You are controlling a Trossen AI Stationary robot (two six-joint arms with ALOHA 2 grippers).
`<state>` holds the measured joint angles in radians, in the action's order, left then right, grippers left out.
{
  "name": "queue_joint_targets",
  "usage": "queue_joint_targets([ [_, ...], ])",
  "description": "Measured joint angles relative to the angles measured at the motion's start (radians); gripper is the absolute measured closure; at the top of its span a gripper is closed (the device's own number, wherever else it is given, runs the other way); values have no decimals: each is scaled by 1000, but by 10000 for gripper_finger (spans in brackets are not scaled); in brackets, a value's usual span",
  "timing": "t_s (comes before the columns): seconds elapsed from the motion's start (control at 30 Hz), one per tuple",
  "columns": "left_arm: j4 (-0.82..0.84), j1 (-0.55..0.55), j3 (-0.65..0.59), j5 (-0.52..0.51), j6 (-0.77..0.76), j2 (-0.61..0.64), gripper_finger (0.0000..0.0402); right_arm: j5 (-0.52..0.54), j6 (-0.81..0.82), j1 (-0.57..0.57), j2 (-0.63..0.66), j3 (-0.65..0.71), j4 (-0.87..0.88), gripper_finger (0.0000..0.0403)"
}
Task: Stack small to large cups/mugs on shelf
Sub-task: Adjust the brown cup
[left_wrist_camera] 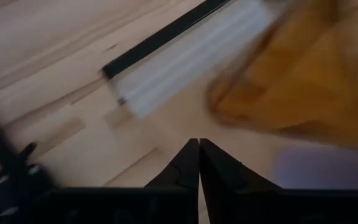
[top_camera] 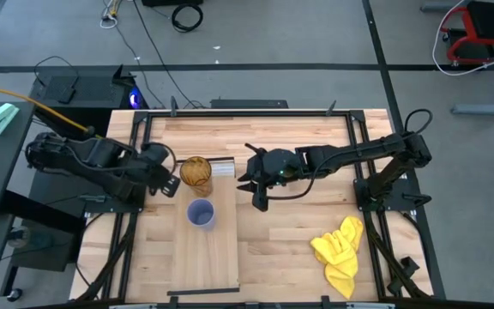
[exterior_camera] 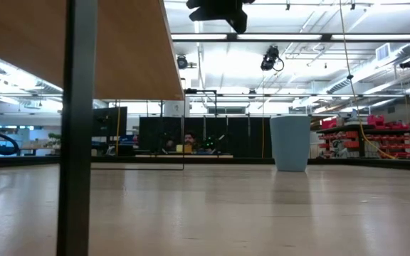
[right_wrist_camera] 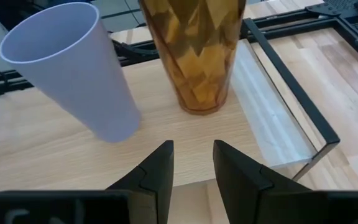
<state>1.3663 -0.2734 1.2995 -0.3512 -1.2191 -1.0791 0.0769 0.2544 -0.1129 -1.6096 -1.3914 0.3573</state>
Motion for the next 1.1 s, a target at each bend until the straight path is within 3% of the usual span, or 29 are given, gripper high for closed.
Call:
queue_joint_targets([
  [0.13,-92,27,0,1,78,0,392,-3,6,-9,0,0,0,282],
  [0.6,-183,135,0,22,186,-1,388,-3,14,-15,0,0,1,282],
  [0.93,-147,217,0,88,241,-12,382,-3,28,-15,-1,0,3,282],
  [1.1,-115,218,0,209,240,11,378,-2,34,-25,-1,0,20,282],
])
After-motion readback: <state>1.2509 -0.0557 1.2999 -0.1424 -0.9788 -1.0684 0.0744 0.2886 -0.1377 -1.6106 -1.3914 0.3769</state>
